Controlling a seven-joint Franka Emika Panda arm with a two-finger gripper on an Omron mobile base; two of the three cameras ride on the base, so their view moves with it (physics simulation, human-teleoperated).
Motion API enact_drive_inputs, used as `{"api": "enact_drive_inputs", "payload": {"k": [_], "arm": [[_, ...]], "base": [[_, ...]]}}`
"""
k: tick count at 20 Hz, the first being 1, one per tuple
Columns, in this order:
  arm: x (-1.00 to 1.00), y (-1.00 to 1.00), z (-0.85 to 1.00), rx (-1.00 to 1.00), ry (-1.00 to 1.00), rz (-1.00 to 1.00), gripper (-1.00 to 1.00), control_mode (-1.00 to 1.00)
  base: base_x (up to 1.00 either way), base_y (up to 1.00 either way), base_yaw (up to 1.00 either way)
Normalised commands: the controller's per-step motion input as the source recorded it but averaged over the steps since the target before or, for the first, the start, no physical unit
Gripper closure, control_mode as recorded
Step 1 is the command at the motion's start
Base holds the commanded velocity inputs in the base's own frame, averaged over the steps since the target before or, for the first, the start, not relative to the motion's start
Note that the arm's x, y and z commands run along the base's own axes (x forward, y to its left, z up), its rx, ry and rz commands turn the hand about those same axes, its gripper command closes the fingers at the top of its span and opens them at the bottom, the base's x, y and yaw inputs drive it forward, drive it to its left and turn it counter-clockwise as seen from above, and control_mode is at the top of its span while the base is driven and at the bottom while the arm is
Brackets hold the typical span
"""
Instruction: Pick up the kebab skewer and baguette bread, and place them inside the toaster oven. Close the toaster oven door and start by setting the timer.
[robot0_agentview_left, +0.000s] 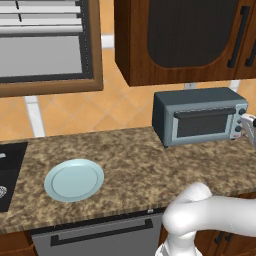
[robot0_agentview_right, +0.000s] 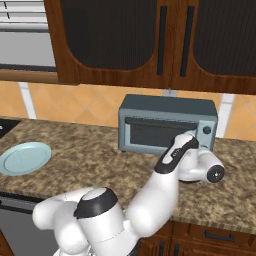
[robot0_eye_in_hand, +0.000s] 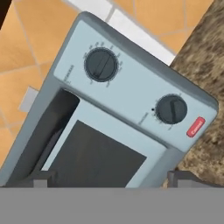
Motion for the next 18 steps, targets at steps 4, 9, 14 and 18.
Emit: {"api": "enact_drive_inputs", "payload": {"k": [4, 9, 14, 18], "arm": [[0.04, -0.33, -0.08, 0.06, 0.0, 0.0, -1.0, -1.0], [0.04, -0.19, -0.18, 0.04, 0.0, 0.0, -1.0, -1.0], [0.23, -0.01, -0.2, 0.02, 0.0, 0.0, -1.0, -1.0], [0.23, -0.03, -0.11, 0.01, 0.0, 0.0, -1.0, -1.0]], "base": [[0.0, 0.0, 0.0], [0.0, 0.0, 0.0], [0.0, 0.0, 0.0], [0.0, 0.0, 0.0]]}}
